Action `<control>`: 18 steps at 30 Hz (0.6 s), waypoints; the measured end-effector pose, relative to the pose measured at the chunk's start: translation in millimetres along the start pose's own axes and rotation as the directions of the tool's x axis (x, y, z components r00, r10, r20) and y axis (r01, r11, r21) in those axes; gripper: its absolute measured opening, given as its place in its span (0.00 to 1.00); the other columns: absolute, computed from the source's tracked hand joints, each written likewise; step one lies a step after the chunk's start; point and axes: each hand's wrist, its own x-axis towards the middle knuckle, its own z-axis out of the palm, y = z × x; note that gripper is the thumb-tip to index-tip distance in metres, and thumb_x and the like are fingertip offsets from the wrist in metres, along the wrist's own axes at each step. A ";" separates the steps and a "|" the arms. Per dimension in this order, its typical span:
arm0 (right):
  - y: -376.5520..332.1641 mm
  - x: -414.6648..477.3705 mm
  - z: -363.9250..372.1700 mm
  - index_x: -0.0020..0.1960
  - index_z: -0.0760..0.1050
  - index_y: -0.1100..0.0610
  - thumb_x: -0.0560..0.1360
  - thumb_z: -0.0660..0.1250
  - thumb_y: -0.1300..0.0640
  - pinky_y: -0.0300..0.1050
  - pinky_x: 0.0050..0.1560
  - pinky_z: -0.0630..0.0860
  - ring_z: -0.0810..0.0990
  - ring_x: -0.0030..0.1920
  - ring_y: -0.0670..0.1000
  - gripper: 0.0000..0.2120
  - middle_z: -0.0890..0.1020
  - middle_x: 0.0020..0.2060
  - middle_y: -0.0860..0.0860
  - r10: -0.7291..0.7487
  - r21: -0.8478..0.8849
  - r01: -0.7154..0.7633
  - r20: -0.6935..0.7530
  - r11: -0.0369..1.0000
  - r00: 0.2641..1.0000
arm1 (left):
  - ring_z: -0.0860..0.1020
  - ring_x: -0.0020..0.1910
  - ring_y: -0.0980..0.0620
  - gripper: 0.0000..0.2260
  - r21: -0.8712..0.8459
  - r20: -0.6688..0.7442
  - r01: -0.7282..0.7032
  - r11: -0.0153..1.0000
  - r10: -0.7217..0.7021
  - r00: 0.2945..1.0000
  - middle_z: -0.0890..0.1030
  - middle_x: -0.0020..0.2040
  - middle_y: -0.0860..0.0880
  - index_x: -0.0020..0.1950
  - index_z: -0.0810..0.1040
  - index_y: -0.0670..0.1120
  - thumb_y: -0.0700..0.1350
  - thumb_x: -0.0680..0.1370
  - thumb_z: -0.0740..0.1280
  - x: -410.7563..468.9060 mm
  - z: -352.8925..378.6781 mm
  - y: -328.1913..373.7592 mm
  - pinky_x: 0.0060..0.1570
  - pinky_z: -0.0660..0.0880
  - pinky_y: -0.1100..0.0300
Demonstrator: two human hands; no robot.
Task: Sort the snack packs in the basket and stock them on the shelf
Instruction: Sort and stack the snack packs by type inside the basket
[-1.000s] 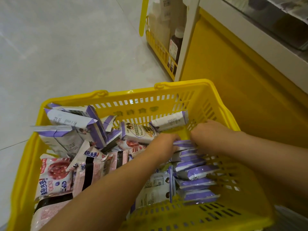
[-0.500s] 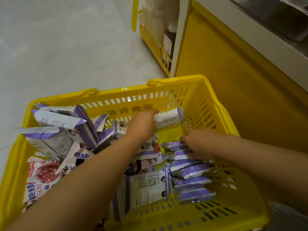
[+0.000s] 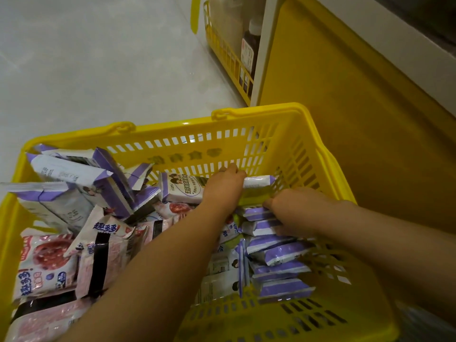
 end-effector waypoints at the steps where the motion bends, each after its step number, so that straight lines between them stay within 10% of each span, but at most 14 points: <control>1: 0.5 -0.1 0.1 0.61 0.73 0.53 0.75 0.65 0.49 0.47 0.43 0.73 0.78 0.51 0.55 0.16 0.79 0.53 0.53 0.002 0.007 -0.002 0.000 1.000 1.000 | 0.75 0.55 0.43 0.15 -0.074 -0.030 0.005 0.997 -0.008 1.000 0.73 0.60 0.45 0.64 0.72 0.46 0.41 0.77 0.65 -0.5 -1.6 -1.3 0.49 0.73 0.51; 10: 1.3 -2.4 -5.4 0.54 0.76 0.56 0.75 0.65 0.52 0.46 0.44 0.76 0.79 0.48 0.56 0.10 0.80 0.49 0.54 -0.022 0.051 0.020 0.047 0.999 0.999 | 0.70 0.58 0.47 0.13 -0.357 -0.209 -0.040 0.933 -0.038 0.977 0.79 0.52 0.52 0.59 0.73 0.55 0.43 0.76 0.67 -31.3 -30.8 -9.8 0.49 0.58 0.56; 18: 10.3 -9.9 -54.9 0.30 0.62 0.54 0.71 0.70 0.44 0.42 0.36 0.69 0.75 0.38 0.56 0.22 0.71 0.30 0.50 0.151 0.024 -0.149 -0.168 0.989 0.974 | 0.69 0.36 0.61 0.17 -0.757 -0.007 -0.003 0.653 -0.003 1.000 0.69 0.41 0.55 0.43 0.61 0.57 0.38 0.78 0.64 -44.2 -34.3 6.5 0.31 0.65 0.67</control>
